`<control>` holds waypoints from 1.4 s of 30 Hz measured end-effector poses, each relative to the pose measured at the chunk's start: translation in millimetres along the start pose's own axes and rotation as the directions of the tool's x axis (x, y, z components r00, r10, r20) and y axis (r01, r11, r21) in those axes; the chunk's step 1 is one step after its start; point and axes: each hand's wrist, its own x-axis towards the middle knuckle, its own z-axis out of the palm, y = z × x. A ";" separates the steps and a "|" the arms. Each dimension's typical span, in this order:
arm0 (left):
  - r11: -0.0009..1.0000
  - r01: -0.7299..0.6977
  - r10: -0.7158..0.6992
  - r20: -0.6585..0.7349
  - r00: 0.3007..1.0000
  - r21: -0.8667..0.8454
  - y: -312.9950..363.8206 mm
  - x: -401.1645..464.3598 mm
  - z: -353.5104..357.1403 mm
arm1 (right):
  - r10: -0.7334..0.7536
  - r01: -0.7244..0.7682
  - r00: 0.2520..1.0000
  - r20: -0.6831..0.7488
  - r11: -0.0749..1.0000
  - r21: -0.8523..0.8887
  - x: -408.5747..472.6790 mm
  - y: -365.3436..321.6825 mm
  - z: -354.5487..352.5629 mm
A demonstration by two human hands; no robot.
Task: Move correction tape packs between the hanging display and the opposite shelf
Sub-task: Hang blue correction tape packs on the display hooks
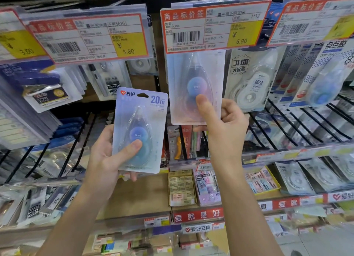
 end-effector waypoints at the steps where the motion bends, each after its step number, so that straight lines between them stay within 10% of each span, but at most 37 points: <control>1: 1.000 -0.001 0.001 0.003 1.000 0.003 0.0 -0.5 -0.3 | 0.015 -0.015 1.000 -0.016 1.000 -0.002 -0.4 1.2 1.2; 42: 0.997 -0.058 0.059 -0.019 0.998 0.052 -3.0 -7.5 -4.2 | 0.257 -0.216 0.960 -0.113 0.933 0.288 -1.0 30.9 27.6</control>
